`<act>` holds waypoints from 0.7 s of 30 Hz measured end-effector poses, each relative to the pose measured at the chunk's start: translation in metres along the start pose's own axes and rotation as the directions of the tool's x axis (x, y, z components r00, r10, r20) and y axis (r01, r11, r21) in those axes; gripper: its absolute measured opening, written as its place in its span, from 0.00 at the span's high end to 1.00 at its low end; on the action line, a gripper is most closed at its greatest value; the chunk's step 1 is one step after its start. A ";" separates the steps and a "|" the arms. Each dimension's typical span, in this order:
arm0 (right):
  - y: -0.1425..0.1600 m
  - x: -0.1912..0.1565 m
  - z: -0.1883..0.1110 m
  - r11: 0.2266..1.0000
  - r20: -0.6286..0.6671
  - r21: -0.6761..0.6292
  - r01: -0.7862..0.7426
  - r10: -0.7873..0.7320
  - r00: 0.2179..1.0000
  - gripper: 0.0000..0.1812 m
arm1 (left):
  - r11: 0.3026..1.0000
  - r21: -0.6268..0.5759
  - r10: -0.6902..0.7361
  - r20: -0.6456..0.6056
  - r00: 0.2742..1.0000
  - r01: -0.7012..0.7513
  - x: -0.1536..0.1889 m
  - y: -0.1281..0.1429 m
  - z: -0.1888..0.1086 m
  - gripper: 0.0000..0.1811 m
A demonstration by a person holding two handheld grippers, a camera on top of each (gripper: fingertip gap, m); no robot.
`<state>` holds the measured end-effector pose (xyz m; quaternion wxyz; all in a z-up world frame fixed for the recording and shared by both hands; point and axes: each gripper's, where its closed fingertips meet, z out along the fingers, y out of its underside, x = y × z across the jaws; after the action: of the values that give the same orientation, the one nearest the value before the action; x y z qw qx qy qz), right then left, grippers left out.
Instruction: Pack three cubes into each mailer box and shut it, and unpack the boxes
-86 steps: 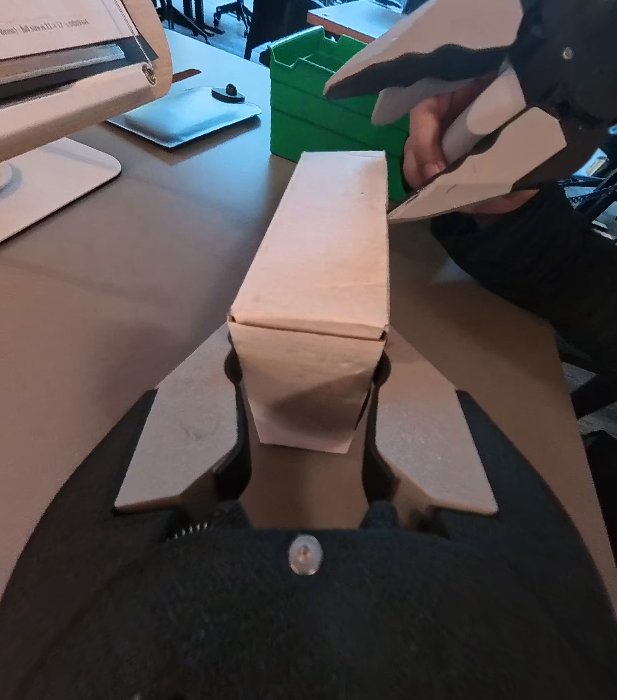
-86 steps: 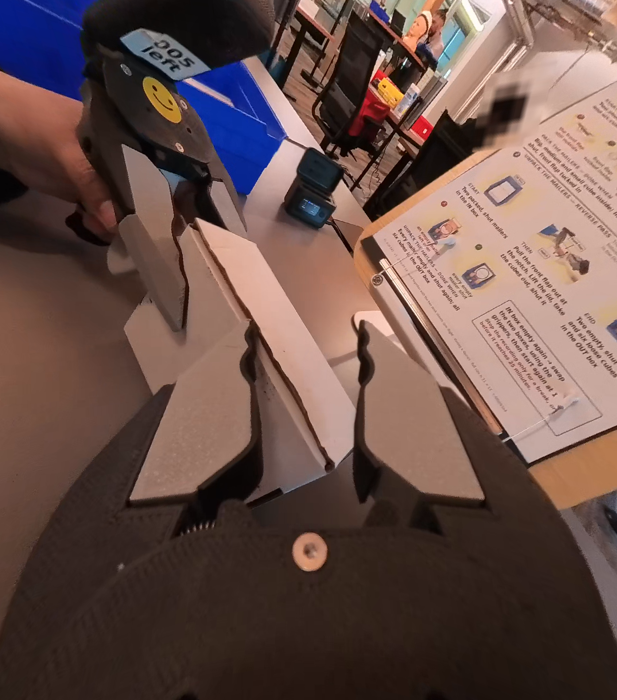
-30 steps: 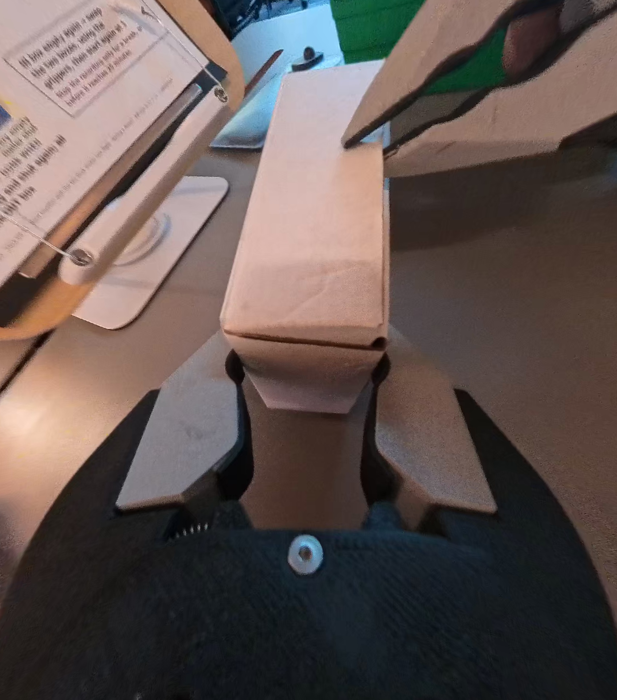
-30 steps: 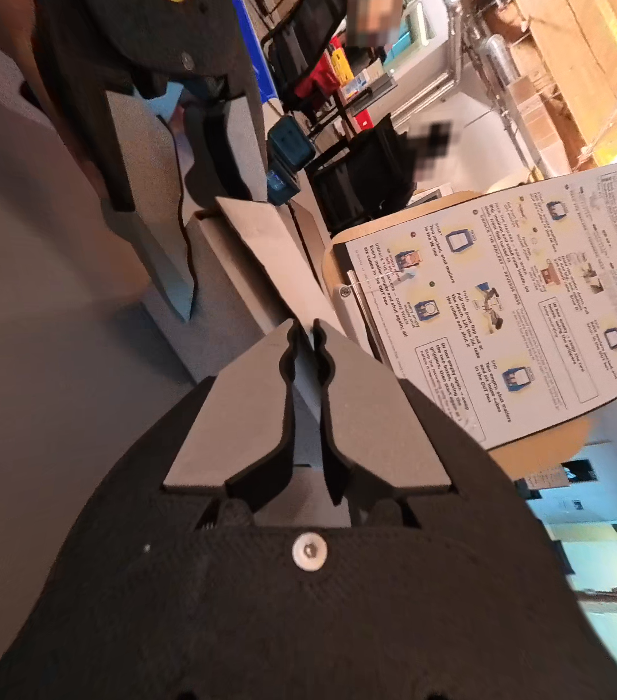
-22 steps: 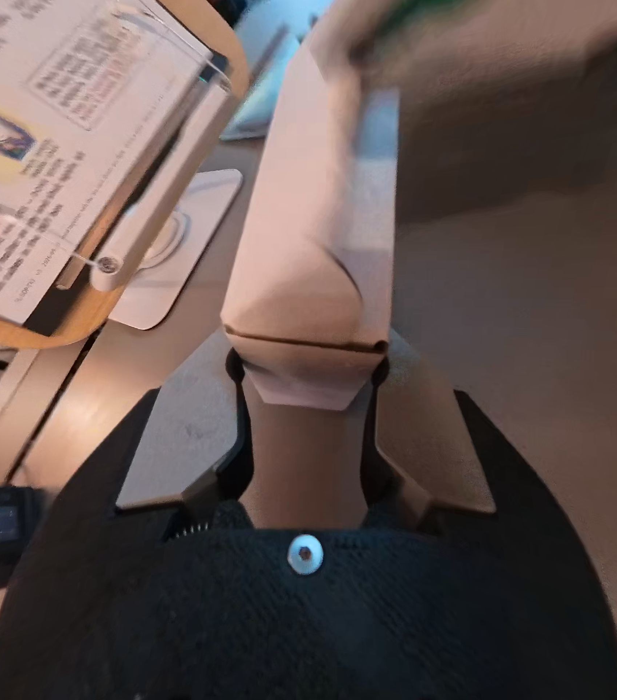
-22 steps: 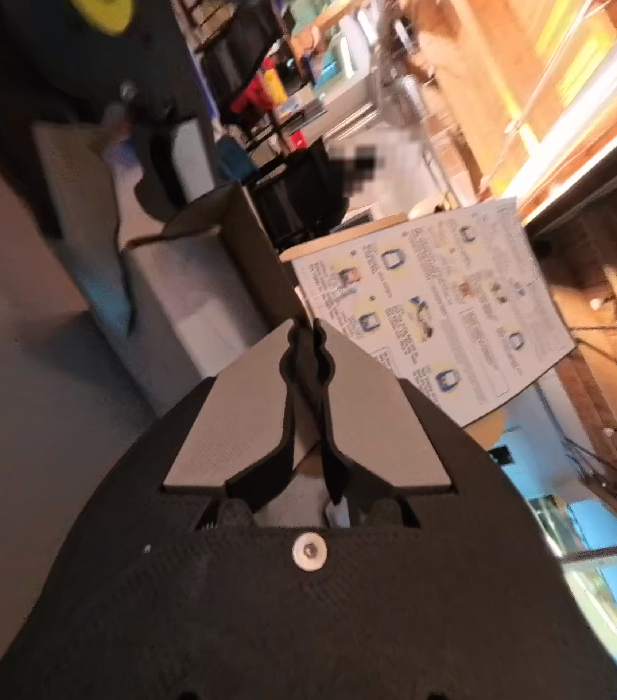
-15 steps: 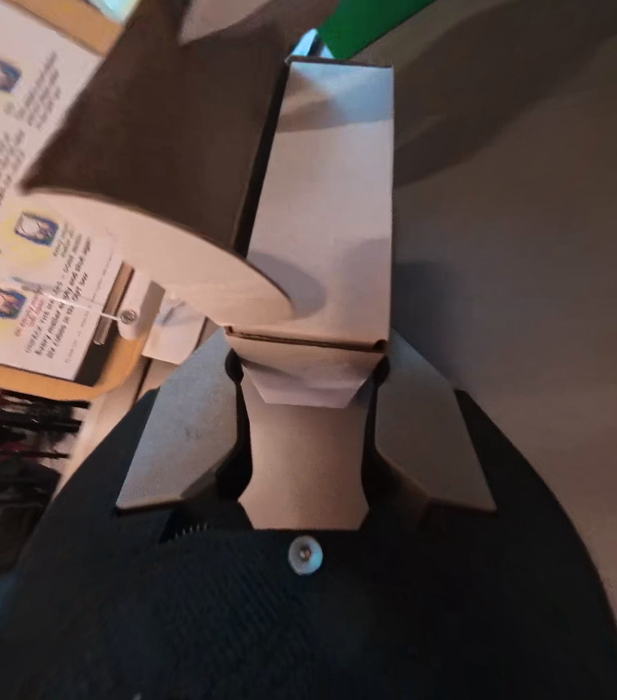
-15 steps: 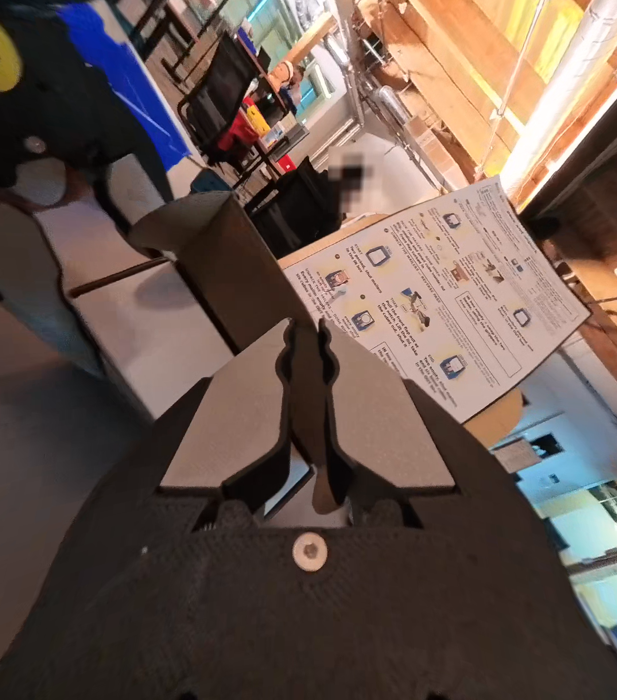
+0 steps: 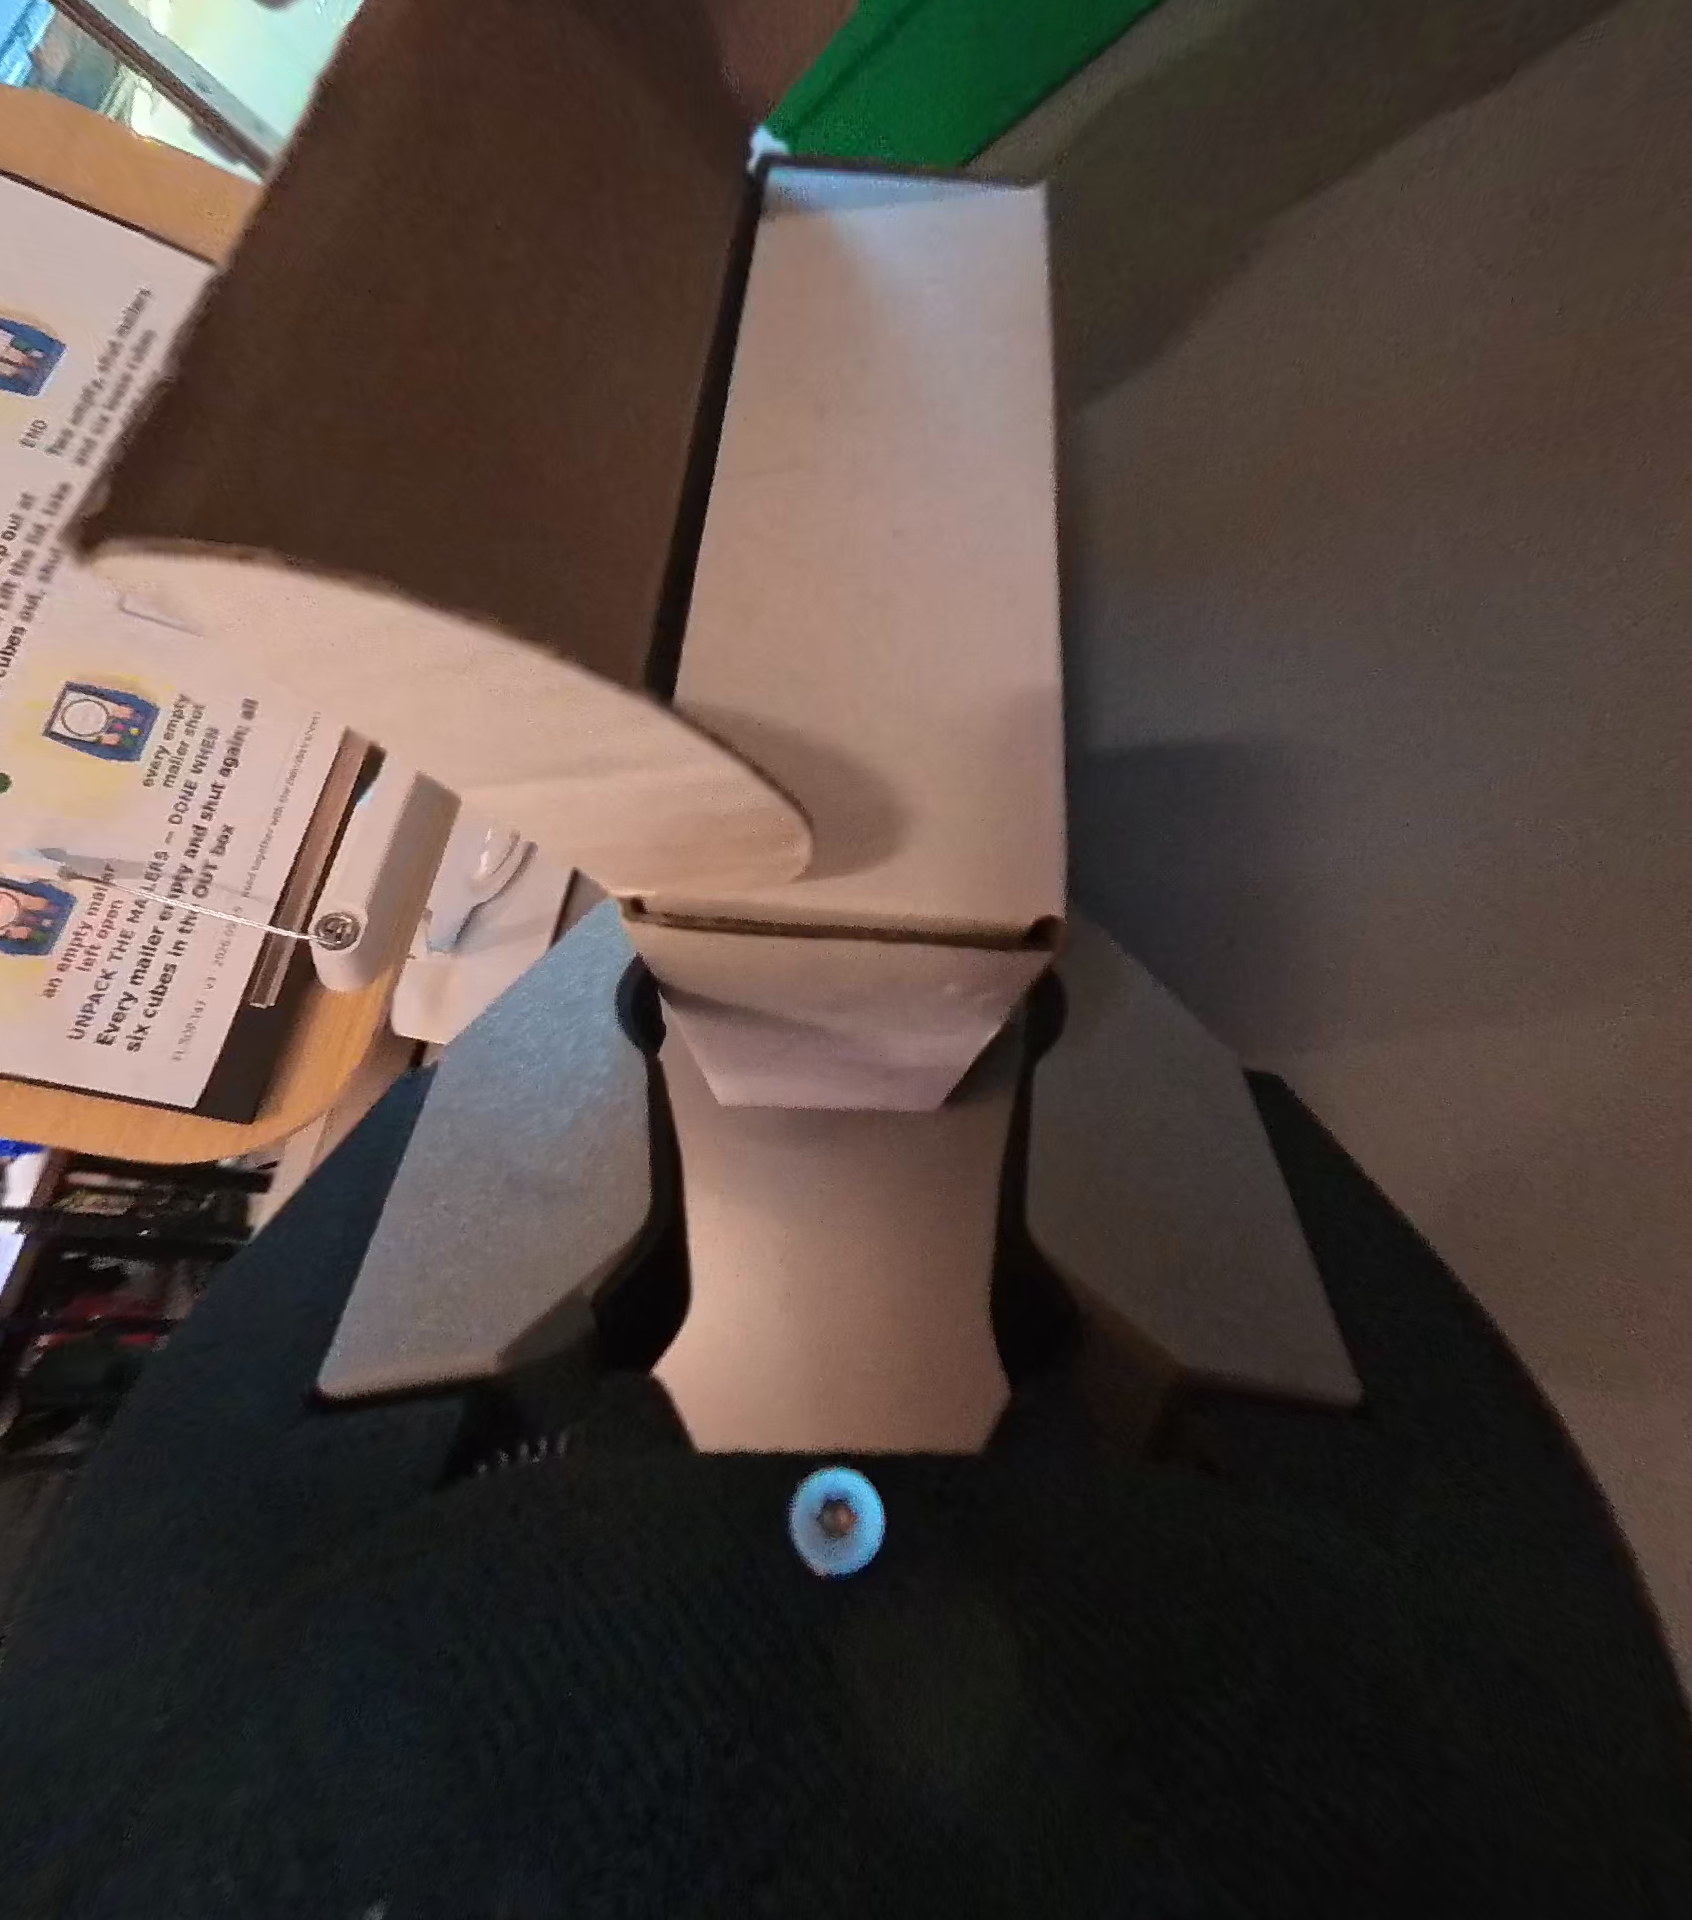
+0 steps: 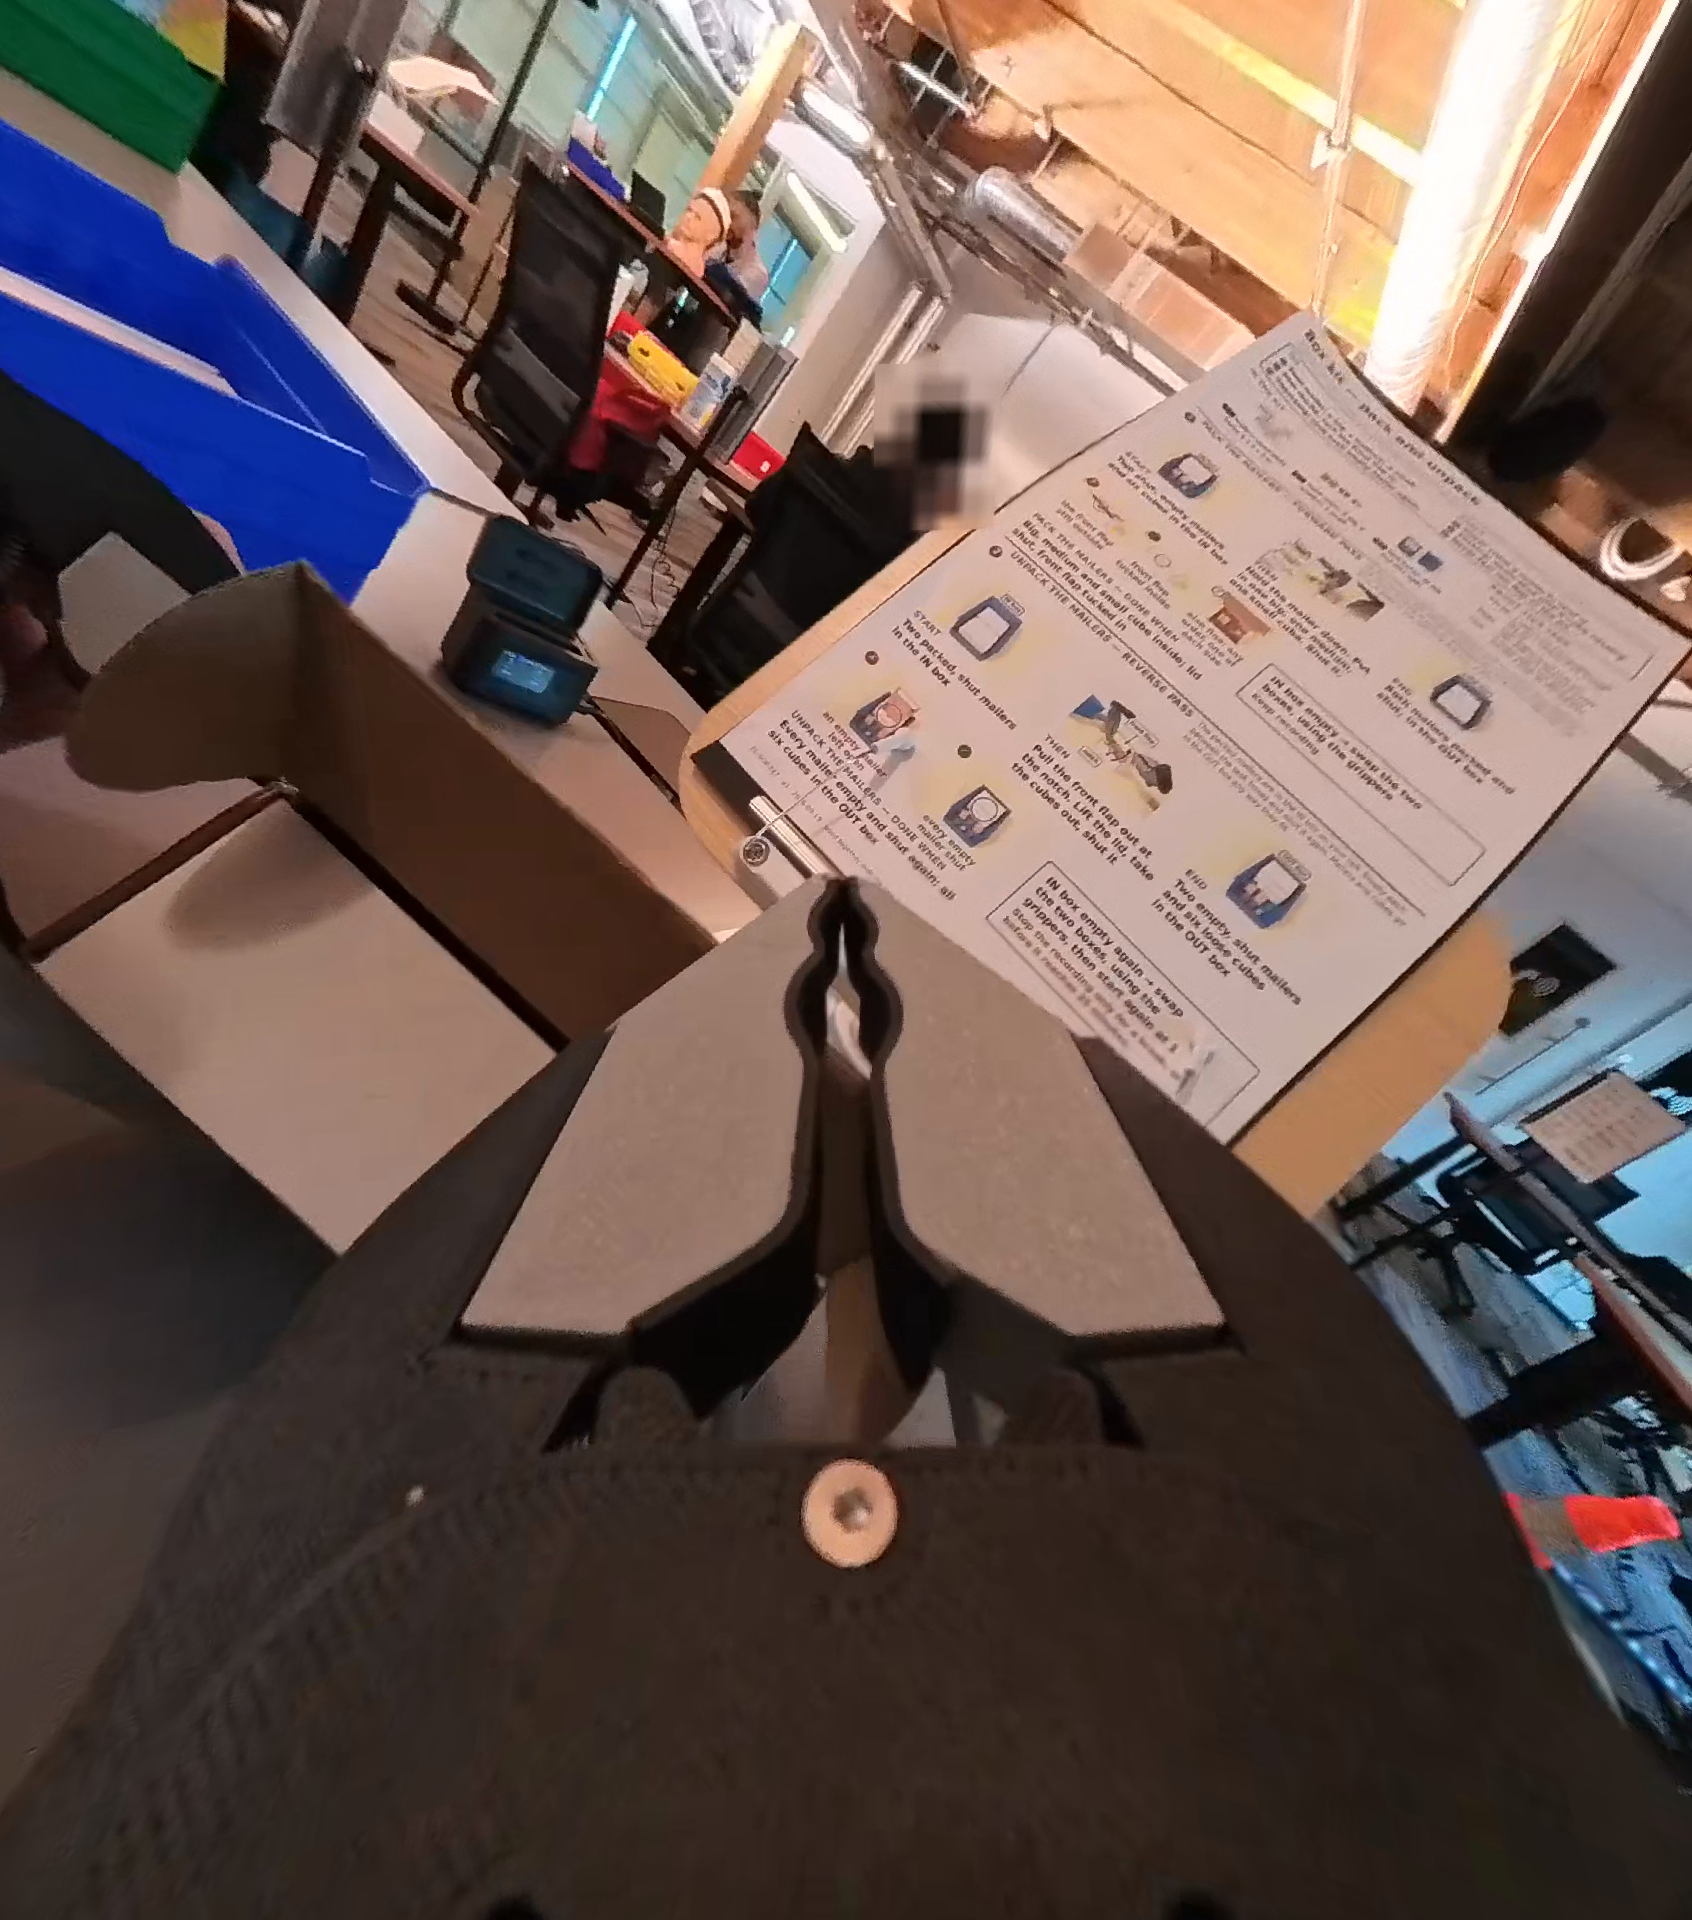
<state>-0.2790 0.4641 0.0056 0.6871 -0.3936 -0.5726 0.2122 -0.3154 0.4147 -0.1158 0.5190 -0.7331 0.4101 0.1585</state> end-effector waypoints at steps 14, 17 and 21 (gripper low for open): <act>0.009 -0.009 0.001 0.999 0.042 -0.036 0.024 -0.023 0.999 1.00 | 0.910 0.316 -0.262 -0.062 0.963 0.268 -0.024 -0.046 -0.039 0.71; 0.007 -0.010 0.001 0.999 0.043 -0.029 0.031 -0.030 0.999 1.00 | 0.903 0.325 -0.275 -0.067 0.959 0.281 -0.027 -0.047 -0.041 0.80; 0.002 -0.016 -0.003 1.000 0.100 0.000 -0.015 0.015 0.995 1.00 | 0.888 0.312 -0.314 -0.123 0.941 0.338 -0.027 -0.047 -0.041 0.80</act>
<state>-0.2801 0.4523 -0.0063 0.6559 -0.3868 -0.6033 0.2371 -0.3034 0.3956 -0.0515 0.6386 -0.6996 0.3196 -0.0270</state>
